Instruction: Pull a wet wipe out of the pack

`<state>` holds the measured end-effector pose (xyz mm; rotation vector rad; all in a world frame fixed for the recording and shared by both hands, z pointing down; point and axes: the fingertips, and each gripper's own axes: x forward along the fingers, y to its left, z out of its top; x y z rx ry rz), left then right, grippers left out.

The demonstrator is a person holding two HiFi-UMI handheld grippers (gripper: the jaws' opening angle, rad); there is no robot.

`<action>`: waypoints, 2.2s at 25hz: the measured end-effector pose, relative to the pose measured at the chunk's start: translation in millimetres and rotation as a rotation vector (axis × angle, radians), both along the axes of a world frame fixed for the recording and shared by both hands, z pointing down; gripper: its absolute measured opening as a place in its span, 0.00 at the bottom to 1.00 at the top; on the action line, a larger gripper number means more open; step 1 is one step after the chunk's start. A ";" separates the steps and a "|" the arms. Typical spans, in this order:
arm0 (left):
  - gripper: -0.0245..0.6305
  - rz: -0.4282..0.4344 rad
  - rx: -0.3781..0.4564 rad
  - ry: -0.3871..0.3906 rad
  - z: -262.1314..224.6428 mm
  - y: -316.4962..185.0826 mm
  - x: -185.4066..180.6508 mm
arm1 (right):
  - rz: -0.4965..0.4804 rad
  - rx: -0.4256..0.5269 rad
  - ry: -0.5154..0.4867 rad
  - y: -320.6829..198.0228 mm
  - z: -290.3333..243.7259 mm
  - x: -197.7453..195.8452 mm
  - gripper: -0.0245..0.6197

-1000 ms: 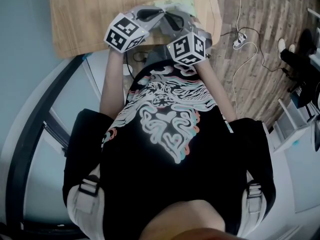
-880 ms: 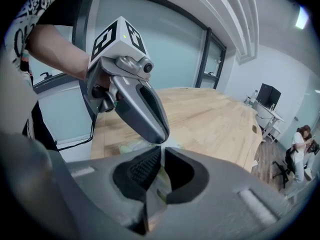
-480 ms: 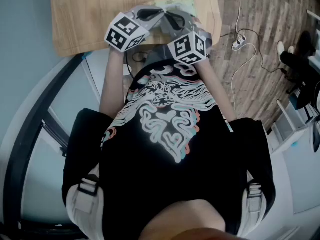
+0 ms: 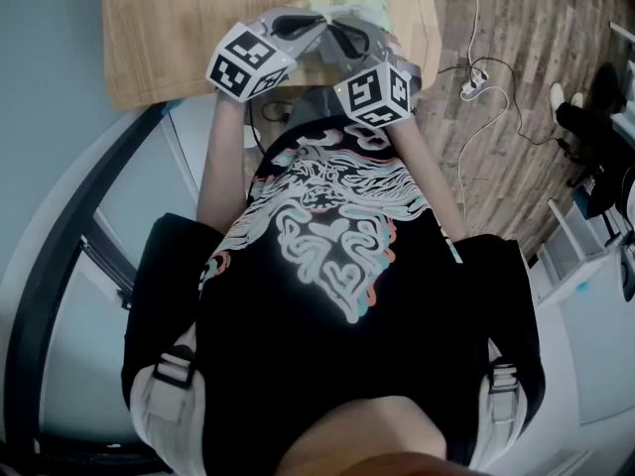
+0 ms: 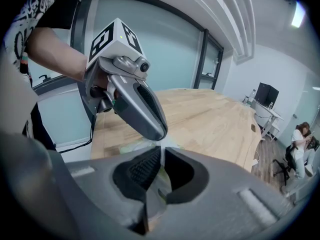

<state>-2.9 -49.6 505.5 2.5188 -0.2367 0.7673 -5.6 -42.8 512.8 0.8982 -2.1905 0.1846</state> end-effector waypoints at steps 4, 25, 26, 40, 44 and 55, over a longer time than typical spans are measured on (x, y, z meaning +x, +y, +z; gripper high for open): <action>0.04 -0.005 0.000 0.004 -0.7 -0.5 -0.8 | 0.006 0.004 -0.006 -0.1 -0.7 0.1 0.08; 0.04 -0.023 0.007 0.018 -5.7 -2.2 -8.0 | 0.012 0.029 -0.004 0.3 -2.2 -0.7 0.08; 0.04 -0.023 0.007 0.018 -5.6 -2.3 -8.6 | 0.012 0.029 -0.004 0.3 -1.9 -0.8 0.08; 0.04 -0.036 0.013 0.021 -11.0 -1.6 -15.8 | 0.012 0.033 -0.003 1.9 -3.8 -2.1 0.08; 0.04 -0.042 0.017 0.021 -11.8 -2.3 -17.5 | 0.013 0.030 -0.008 1.7 -3.5 -2.7 0.08; 0.04 -0.064 0.014 0.019 -11.9 -5.6 -20.4 | 0.014 0.009 -0.030 -0.3 -3.0 -1.9 0.09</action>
